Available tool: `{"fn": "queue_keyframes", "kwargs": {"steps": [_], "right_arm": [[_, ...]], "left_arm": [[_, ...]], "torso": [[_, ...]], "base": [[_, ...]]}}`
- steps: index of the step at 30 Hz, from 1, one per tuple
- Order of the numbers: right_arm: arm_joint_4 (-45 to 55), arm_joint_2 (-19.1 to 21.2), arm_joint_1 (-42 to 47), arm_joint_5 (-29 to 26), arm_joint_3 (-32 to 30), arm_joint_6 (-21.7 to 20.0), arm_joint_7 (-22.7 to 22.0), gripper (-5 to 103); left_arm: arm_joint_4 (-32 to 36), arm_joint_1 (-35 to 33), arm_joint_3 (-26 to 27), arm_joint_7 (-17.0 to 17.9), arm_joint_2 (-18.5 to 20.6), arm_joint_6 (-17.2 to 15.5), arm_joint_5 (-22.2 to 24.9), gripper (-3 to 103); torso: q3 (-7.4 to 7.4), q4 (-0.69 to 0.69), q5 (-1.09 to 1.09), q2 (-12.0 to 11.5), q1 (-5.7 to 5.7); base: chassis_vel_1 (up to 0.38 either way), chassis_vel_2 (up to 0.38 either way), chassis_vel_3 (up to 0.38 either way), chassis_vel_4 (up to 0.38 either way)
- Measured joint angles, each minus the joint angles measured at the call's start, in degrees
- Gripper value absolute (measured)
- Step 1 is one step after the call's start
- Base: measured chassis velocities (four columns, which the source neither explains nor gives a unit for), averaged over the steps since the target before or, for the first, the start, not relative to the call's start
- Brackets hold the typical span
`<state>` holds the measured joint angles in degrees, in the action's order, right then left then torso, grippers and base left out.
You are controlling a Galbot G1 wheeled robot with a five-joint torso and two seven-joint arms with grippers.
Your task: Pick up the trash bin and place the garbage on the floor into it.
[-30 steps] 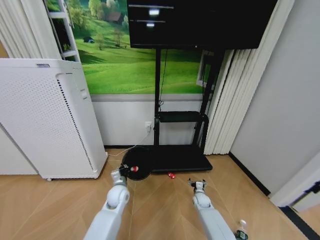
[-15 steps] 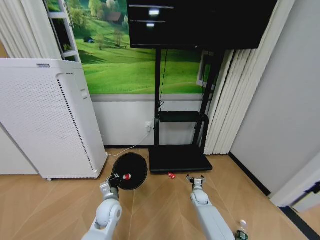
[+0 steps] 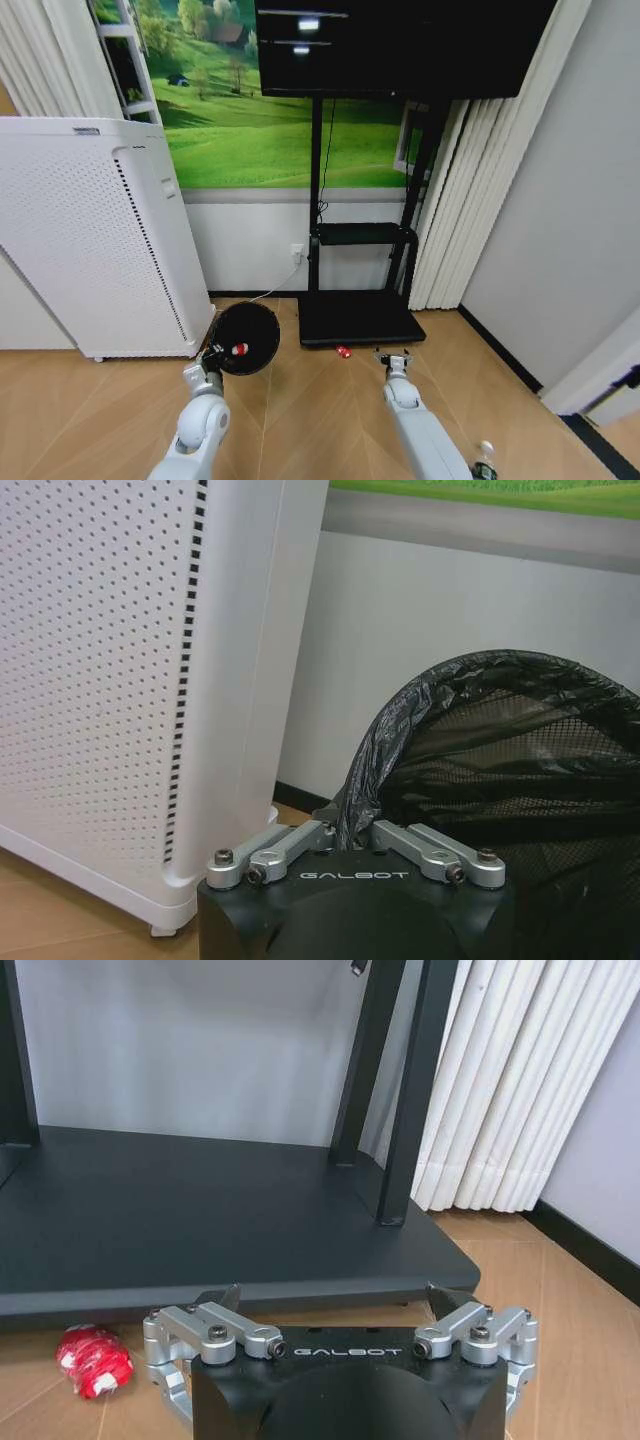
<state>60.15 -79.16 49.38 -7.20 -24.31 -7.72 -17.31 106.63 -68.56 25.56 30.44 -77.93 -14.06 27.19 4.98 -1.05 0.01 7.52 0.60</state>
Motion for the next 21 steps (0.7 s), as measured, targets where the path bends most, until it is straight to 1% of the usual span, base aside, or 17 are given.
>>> {"fn": "queue_keyframes", "kwargs": {"steps": [9,12,18,21], "right_arm": [[-0.4,0.1,-0.3,0.9,0.1,0.3,0.1,100],[-0.4,0.0,-0.2,1.3,0.2,0.5,0.3,100],[-0.3,-0.4,0.5,1.9,0.3,0.5,0.7,100],[-0.1,-0.6,0.7,2.4,0.4,0.5,0.8,100]], "left_arm": [[-0.9,0.5,-0.4,0.0,-0.7,0.0,0.0,3],[-1.0,0.5,-0.5,0.0,-0.7,0.0,-0.1,3],[-1.0,0.4,-0.5,-0.1,-0.7,0.0,-0.1,3],[-0.9,0.3,-0.5,-0.1,-0.5,0.0,-0.1,3]], "torso": [[0.02,-0.01,-0.02,0.0,0.02],[0.01,0.01,0.00,0.0,0.02],[0.01,0.00,-0.01,0.0,0.02],[0.00,0.00,-0.01,0.0,0.01]], "base": [[-0.158,0.156,0.159,-0.151],[-0.141,0.153,0.161,-0.144],[-0.095,0.092,0.072,-0.078],[0.000,0.000,0.000,0.000]]}}
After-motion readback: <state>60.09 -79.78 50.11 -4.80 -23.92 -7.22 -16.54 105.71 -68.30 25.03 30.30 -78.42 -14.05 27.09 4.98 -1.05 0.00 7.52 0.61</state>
